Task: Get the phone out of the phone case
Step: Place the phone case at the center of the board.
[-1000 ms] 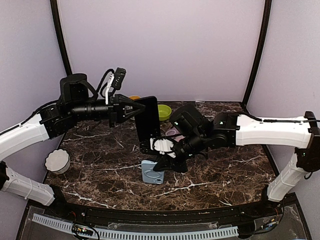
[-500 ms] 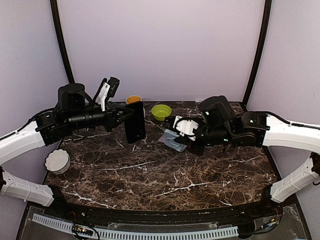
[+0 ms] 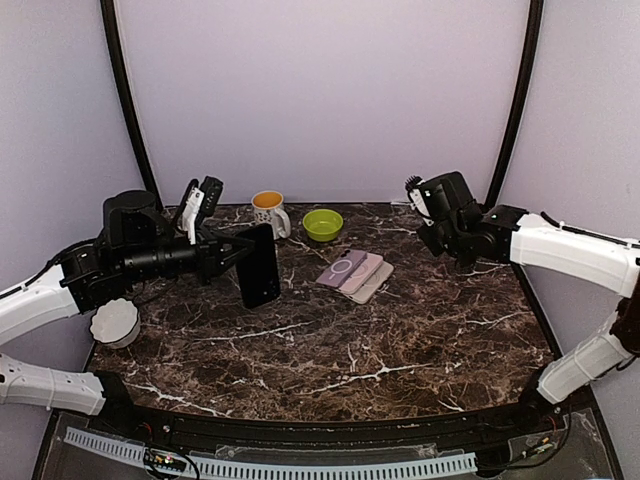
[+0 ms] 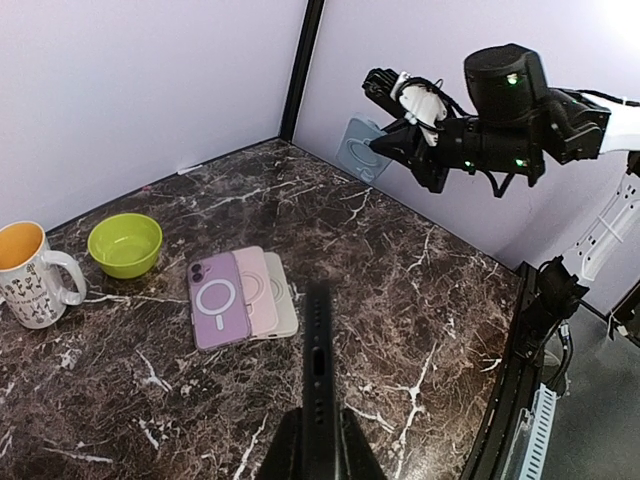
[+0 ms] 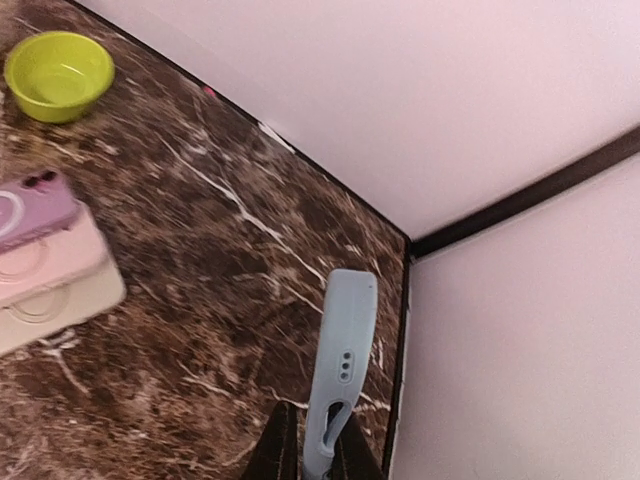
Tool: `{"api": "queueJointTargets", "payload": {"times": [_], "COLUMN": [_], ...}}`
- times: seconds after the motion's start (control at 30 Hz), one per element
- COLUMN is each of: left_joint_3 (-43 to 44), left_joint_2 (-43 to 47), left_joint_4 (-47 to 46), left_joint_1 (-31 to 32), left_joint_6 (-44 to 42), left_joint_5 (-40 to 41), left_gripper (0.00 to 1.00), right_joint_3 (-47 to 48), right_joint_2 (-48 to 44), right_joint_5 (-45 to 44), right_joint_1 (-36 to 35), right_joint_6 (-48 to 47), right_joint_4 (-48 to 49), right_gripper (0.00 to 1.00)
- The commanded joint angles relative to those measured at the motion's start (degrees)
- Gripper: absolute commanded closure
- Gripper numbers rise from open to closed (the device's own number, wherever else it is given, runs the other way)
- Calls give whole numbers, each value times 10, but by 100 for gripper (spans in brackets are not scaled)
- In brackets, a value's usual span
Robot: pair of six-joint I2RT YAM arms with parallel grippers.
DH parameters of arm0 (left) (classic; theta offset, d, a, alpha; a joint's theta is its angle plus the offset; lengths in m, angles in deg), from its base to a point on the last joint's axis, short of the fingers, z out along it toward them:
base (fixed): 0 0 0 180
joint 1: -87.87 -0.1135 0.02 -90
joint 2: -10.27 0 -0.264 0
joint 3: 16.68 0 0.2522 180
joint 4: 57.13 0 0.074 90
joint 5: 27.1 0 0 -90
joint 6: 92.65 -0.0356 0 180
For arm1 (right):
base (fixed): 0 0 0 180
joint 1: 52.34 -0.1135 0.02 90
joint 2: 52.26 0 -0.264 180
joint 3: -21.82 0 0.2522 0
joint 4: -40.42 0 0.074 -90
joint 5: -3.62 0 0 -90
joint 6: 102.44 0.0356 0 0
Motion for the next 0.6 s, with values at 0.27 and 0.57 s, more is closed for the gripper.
{"api": "queueJointTargets", "payload": {"times": [0.27, 0.57], "left_joint_3": [-27, -43], "left_joint_2": [36, 56], "left_joint_4": [-44, -37], "left_joint_1": [-1, -1], "left_joint_6": [35, 52], "left_joint_5": [-22, -21], "left_gripper": [100, 100], "right_joint_3": [4, 33], "right_joint_2": [143, 280], "right_joint_5": [-81, 5], "right_joint_1": [143, 160], "right_joint_6": [-32, -28], "right_joint_4": [119, 168], "right_gripper": [100, 100]}}
